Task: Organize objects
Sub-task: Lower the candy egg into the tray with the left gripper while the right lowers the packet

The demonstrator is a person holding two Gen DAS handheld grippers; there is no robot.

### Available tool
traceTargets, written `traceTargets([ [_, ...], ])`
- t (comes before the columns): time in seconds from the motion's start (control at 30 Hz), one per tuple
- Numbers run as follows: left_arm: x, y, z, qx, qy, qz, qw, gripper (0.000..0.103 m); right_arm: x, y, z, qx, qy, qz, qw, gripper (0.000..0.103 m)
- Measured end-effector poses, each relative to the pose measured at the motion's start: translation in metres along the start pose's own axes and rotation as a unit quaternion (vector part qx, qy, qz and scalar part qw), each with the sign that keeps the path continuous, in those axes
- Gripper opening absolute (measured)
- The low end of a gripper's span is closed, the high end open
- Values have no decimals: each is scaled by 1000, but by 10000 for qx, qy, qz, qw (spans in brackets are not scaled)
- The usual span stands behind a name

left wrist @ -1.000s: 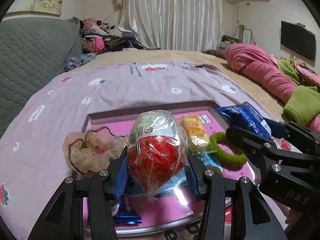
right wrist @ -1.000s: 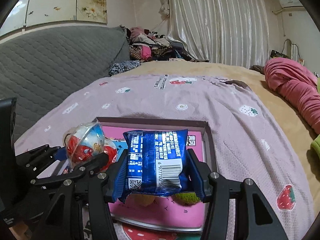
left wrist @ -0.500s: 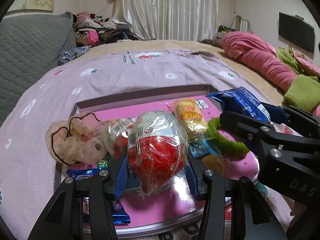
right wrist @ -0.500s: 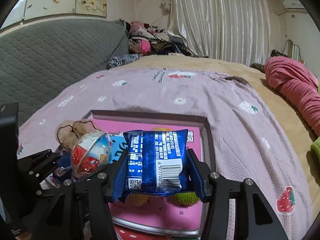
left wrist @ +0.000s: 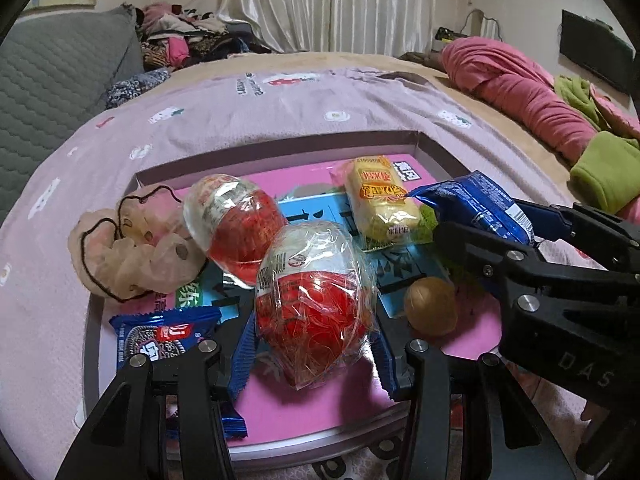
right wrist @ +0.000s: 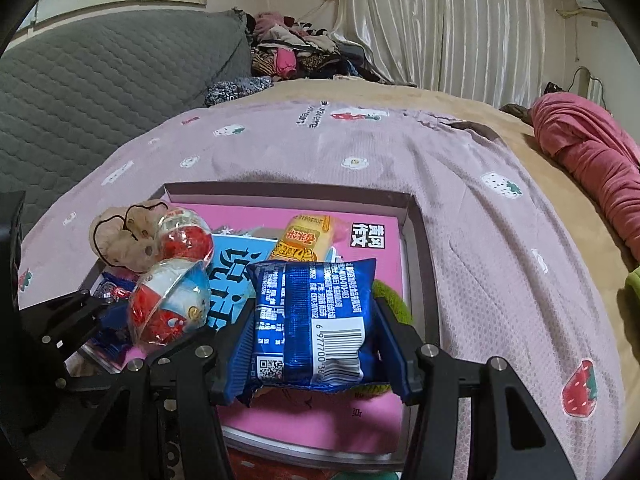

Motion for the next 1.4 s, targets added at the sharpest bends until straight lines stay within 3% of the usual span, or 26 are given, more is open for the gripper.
traceTargets([
  [0.63,5,-3,5,-73,-143,32,9999,52,18,4,9,77,-288,-24,9996,56],
  [0.83,5,-6,6,-117,-188,56,9997,64,18,3,10,73,-326,-24,9994,59],
  [1.4,2,-9,7,-86,-363,-37,9993,77,14,5,9,167,-323,-18,9993,74],
])
Point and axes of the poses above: each gripper's, at about its wrist camera, not at the fingertips, and x roughly the way its jaws point, y to its right, z to its underside, the point moved 7 cm from there along x, roughly the way its jaws point, and after that the axes turned 7 degrees about z, right-handed, at the moved point
